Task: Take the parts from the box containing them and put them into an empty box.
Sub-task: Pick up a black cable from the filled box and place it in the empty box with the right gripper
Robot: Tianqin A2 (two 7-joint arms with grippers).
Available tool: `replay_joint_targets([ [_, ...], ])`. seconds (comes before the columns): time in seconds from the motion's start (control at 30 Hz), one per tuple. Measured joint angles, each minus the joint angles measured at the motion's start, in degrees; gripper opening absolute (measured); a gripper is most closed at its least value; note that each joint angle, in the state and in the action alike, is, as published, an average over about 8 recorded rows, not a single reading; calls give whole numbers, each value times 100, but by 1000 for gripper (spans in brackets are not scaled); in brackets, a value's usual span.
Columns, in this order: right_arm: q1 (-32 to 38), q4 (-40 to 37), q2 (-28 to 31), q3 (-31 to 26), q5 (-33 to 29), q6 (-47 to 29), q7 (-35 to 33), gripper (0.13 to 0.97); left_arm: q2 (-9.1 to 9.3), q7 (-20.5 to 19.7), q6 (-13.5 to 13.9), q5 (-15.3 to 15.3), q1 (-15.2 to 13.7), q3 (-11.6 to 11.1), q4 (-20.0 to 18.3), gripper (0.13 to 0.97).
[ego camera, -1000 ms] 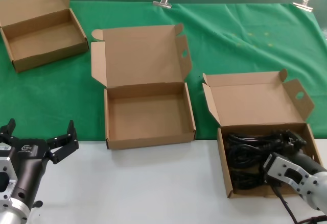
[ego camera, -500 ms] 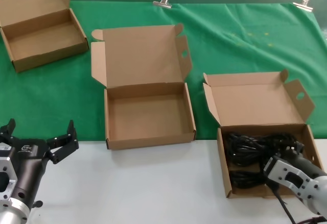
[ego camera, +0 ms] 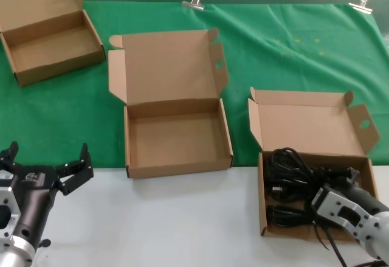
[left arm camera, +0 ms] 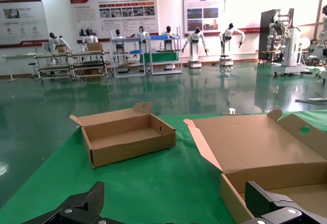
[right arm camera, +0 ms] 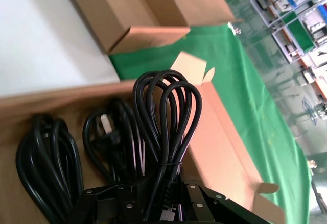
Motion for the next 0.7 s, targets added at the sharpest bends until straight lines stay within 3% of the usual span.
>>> replay_joint_targets([
  [0.37,56,896,237,1,0,484,-39,200,0,0,0,0,0,0,0,966],
  [0.7,686,480,-807,1,0,233,-745,199,0,-5,0,1,0,0,0,966],
])
